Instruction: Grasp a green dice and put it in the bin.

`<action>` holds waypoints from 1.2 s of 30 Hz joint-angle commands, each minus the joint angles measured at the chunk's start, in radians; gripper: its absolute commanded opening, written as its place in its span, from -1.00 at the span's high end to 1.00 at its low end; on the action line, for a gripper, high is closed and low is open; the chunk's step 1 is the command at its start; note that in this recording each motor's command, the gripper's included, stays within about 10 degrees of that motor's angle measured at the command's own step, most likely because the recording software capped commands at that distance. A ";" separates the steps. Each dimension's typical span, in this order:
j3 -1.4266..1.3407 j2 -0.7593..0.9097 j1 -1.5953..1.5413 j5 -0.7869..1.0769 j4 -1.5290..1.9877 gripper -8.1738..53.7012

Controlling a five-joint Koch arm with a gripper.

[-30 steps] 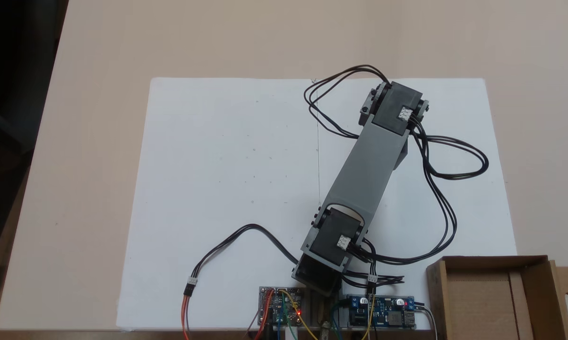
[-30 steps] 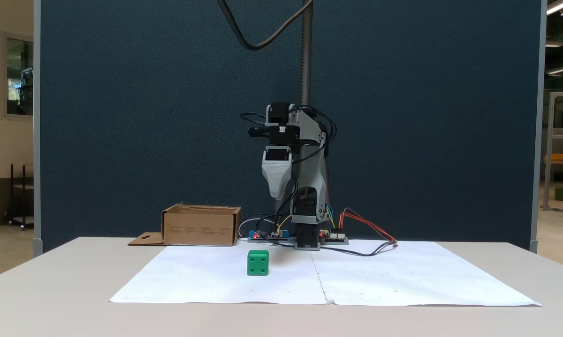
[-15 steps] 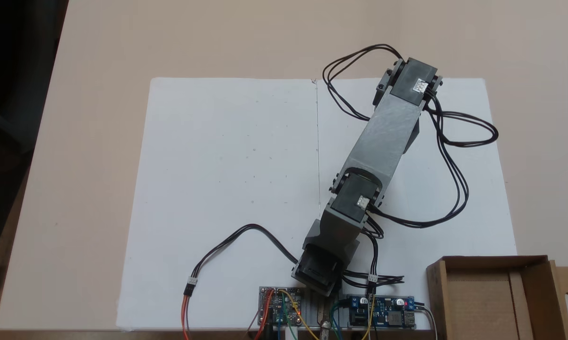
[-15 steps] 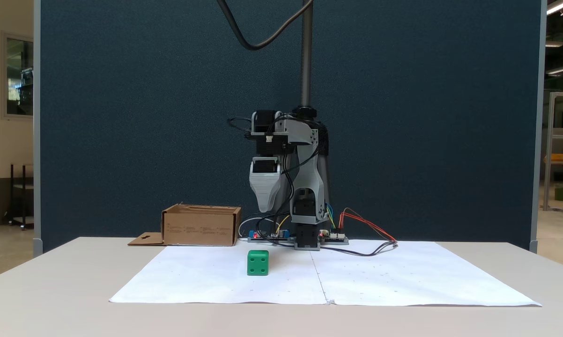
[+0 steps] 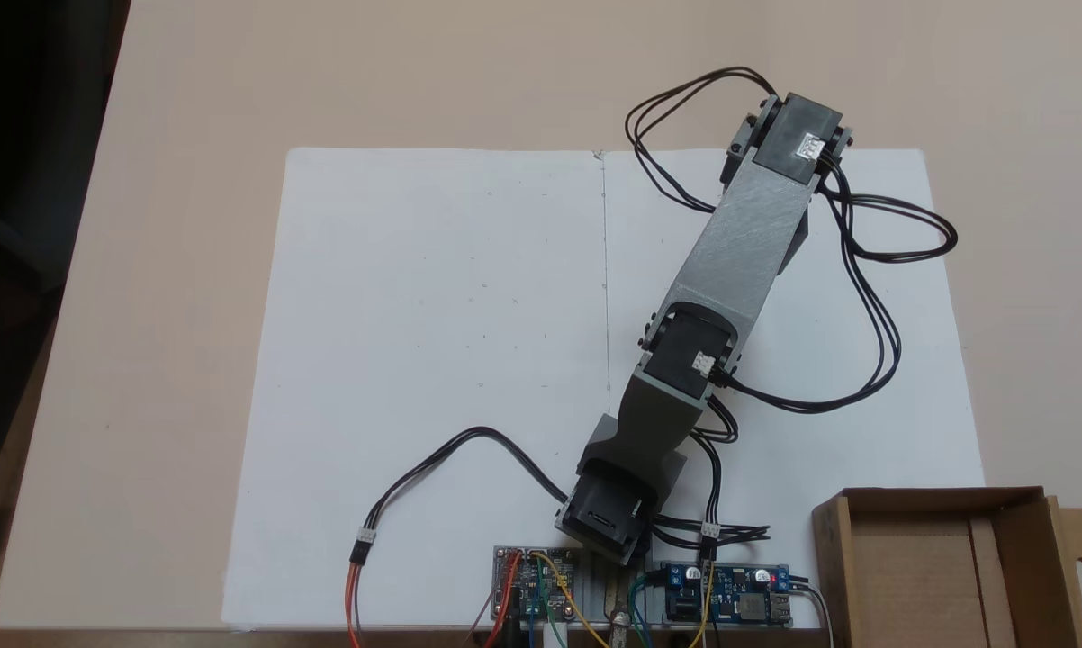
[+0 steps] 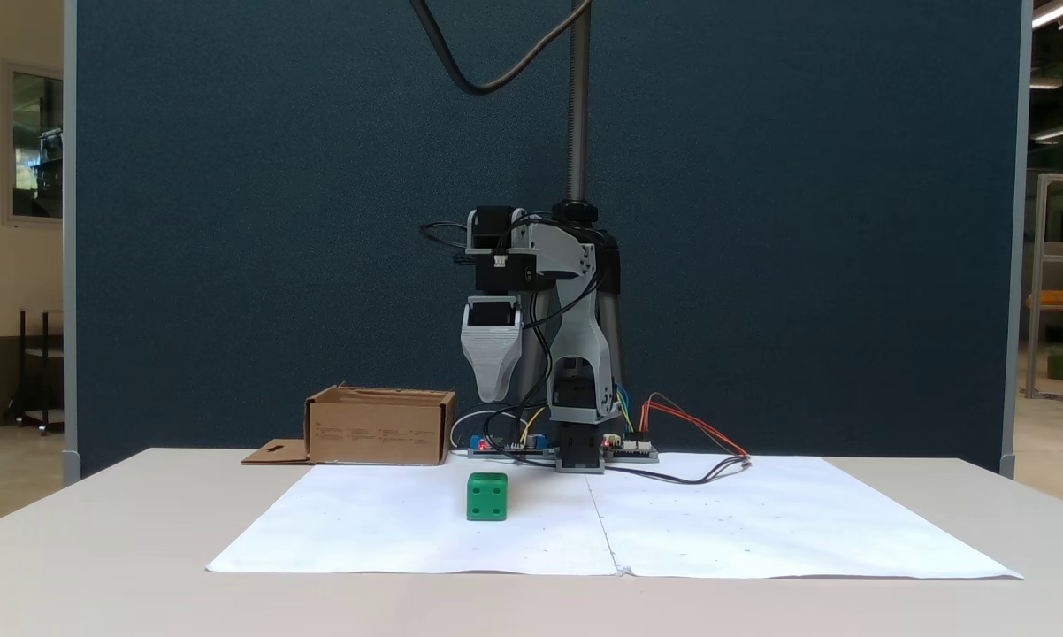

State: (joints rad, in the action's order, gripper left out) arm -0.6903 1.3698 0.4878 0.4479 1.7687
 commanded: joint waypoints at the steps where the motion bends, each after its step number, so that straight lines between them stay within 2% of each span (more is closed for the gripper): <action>1: 0.052 0.000 0.002 0.052 0.032 -0.64; 12: 0.034 -0.034 0.000 0.049 0.008 -0.63; 36: -0.291 -0.035 -0.005 0.015 -0.316 -0.63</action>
State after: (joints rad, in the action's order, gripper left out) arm -0.9925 1.3146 0.4709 0.4479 1.4711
